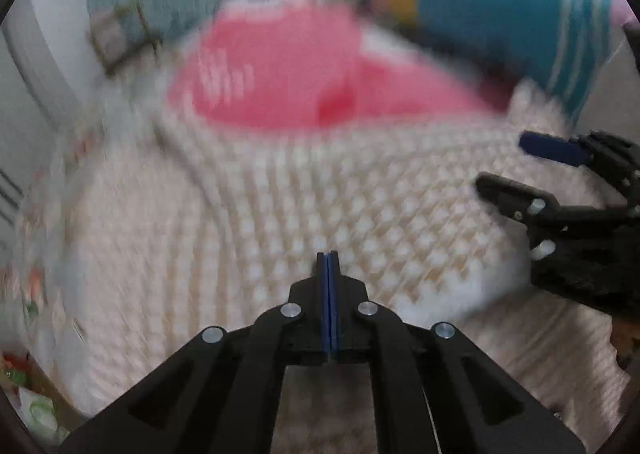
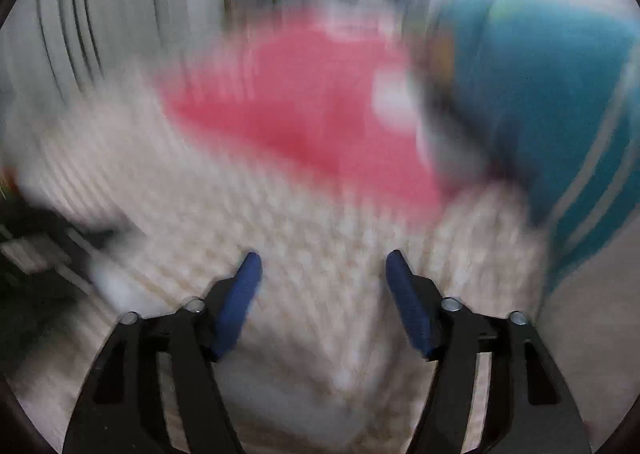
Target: Fold large clothes
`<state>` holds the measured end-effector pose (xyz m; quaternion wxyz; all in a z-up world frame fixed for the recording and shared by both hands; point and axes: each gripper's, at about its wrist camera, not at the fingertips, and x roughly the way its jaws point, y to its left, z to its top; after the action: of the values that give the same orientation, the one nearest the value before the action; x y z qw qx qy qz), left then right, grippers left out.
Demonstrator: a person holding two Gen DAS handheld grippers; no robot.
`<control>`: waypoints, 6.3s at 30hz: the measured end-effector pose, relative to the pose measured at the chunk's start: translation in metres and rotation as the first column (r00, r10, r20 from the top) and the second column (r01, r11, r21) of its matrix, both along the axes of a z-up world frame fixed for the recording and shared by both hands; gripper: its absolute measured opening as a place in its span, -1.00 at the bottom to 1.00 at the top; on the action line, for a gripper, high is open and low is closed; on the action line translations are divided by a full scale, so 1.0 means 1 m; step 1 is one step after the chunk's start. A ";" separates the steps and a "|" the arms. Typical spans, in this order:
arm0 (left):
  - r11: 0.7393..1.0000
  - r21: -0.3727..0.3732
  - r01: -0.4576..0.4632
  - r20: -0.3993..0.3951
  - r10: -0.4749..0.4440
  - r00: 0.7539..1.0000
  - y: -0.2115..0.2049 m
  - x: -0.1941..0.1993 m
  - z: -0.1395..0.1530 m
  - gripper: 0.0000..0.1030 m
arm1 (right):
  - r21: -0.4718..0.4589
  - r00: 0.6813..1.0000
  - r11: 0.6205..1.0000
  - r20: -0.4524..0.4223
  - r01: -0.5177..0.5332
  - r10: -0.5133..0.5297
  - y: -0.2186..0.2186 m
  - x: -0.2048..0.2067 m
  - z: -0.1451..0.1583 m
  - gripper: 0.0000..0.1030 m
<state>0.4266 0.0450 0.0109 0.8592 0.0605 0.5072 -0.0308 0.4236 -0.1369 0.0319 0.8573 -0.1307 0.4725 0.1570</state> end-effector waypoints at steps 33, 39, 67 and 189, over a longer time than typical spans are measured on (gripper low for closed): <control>0.886 0.061 0.460 -0.008 -0.460 0.888 -0.028 -0.425 0.013 0.49 | -0.097 0.803 0.819 -0.291 -0.565 0.520 -0.065 -0.407 0.029 0.81; 0.851 0.310 0.424 0.051 -0.460 0.886 -0.010 -0.442 -0.003 0.35 | -0.193 0.851 0.838 -0.254 -0.511 0.460 -0.089 -0.419 0.001 0.56; 0.918 0.372 0.137 0.269 -0.248 0.931 0.000 -0.455 0.028 -0.83 | -0.300 0.951 0.924 0.122 -0.238 0.285 -0.112 -0.416 0.014 -0.43; 0.937 -0.344 0.059 0.189 0.008 0.982 0.126 0.036 0.128 0.29 | 0.112 0.995 0.993 0.098 0.024 -0.035 -0.015 0.048 0.013 0.84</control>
<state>0.4631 0.1707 0.1392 0.8997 -0.0832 0.4099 -0.1252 0.4718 -0.1521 0.0450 0.8881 -0.0837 0.4214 0.1635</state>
